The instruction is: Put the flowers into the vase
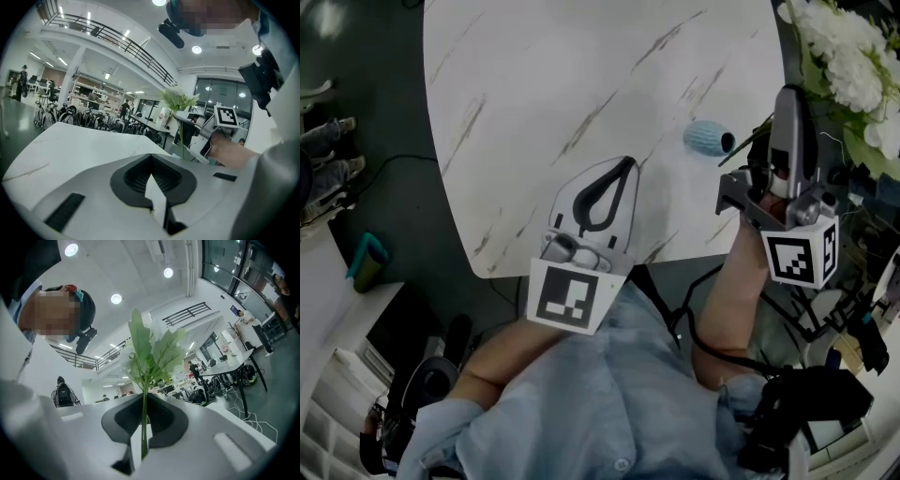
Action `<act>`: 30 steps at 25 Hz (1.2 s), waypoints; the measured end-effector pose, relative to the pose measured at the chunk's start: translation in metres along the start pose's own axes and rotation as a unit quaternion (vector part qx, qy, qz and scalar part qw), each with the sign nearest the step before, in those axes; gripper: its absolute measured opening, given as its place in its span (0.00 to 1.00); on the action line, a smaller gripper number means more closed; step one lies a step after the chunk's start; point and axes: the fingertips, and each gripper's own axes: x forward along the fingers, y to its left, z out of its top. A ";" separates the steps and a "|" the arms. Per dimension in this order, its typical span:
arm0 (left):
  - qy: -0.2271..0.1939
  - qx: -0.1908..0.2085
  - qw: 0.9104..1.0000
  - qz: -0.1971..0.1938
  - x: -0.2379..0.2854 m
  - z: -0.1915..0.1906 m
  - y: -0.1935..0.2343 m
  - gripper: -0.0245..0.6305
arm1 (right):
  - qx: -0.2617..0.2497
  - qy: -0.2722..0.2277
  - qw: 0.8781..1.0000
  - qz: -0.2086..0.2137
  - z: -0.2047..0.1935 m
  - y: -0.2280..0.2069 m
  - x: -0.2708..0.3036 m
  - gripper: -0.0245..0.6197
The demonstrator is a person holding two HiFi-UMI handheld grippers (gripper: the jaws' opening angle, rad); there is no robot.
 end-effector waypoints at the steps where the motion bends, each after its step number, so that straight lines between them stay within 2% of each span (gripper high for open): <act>1: -0.002 0.000 1.000 -0.001 0.001 0.001 0.000 0.04 | -0.001 -0.003 1.000 0.002 0.003 0.001 0.001 0.05; 8: -0.012 0.000 1.000 0.001 0.000 0.010 0.004 0.04 | -0.013 -0.022 1.000 0.016 0.020 0.011 0.008 0.05; 14: -0.009 -0.007 1.000 0.002 0.002 0.009 0.009 0.04 | -0.022 -0.016 0.999 0.018 0.014 0.011 0.014 0.05; 20: 0.004 -0.010 1.000 0.000 0.005 0.000 0.012 0.04 | -0.012 -0.025 0.999 0.022 0.010 0.007 0.011 0.05; 30: 0.000 -0.010 1.000 -0.003 0.012 0.006 0.014 0.04 | 0.000 -0.061 0.997 0.043 0.033 0.010 0.014 0.05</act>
